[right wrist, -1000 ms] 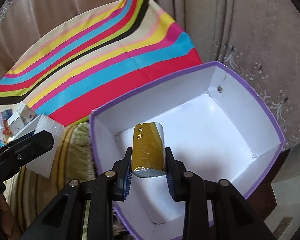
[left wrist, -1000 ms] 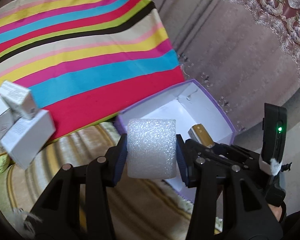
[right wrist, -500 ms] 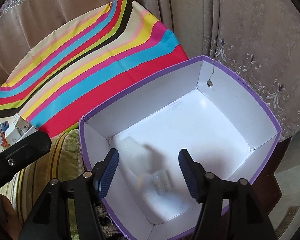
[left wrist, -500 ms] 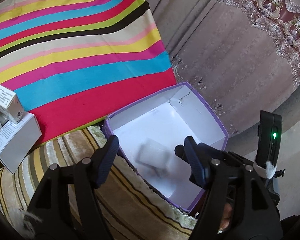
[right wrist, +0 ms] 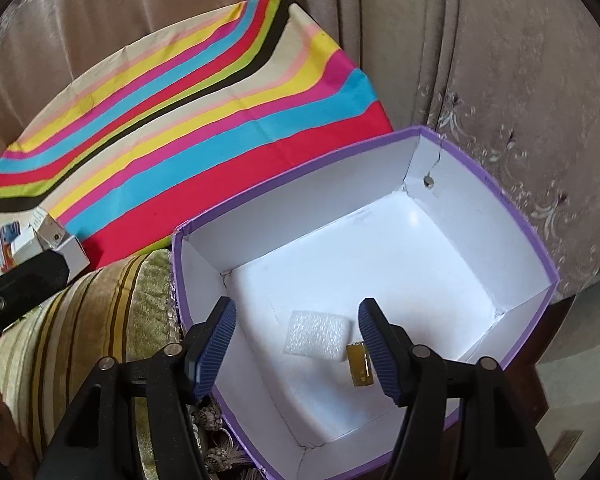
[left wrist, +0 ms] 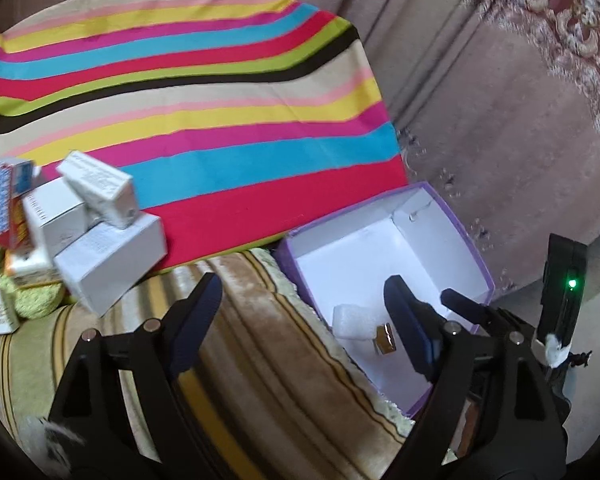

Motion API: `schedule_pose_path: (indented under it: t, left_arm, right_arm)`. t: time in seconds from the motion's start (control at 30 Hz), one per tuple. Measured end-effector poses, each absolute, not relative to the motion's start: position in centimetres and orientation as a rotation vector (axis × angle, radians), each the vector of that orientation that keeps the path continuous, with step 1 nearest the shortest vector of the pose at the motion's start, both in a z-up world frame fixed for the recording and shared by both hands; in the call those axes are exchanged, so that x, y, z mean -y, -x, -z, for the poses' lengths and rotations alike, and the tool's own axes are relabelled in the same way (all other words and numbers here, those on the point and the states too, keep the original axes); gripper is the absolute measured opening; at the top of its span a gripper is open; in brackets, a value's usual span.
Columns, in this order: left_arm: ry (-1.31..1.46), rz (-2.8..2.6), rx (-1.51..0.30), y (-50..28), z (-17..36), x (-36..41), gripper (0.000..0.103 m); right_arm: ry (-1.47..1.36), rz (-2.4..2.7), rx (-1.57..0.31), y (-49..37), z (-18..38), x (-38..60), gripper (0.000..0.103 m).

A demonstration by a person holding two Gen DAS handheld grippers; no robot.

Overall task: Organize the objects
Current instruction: 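Release the gold item and foam block into the purple-rimmed box with both grippers, then move both grippers back toward the pile of boxes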

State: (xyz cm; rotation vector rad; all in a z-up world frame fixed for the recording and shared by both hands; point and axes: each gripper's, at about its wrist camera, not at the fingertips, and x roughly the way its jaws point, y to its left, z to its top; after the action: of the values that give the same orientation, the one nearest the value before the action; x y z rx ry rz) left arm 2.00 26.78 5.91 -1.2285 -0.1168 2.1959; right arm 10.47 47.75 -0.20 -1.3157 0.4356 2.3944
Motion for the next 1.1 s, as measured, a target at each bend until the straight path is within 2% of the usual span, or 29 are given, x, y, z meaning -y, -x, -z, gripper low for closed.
schedule_pose_path:
  t: [0.17, 0.6, 0.7, 0.83, 1.1]
  left_arm:
    - [1.223, -2.262, 0.118, -2.2, -6.1, -24.8, 0.085]
    - [1.112, -2.450, 0.068, -3.6, -8.1, -17.5, 0.085]
    - [1.110, -2.475, 0.109, -3.7, -8.0, -15.7, 0.085]
    - [1.132, -2.522, 0.169, -3.8, -7.7, -12.7, 0.085]
    - [1.184, -2.570, 0.372, -4.1, -6.3, -6.1, 0.084]
  right_arm:
    - [1.271, -2.430, -0.342, -10.3, -1.0, -46.6, 0.084]
    - [1.204, -2.527, -0.123, -9.1, -3.4, -42.6, 0.084]
    - [1.216, -2.584, -0.110, -8.8, -3.8, -41.4, 0.084]
    - [1.244, -2.699, -0.226, -8.5, -4.0, -40.4, 0.084]
    - [1.258, -2.801, -0.144, -7.7, -4.6, -36.9, 0.084]
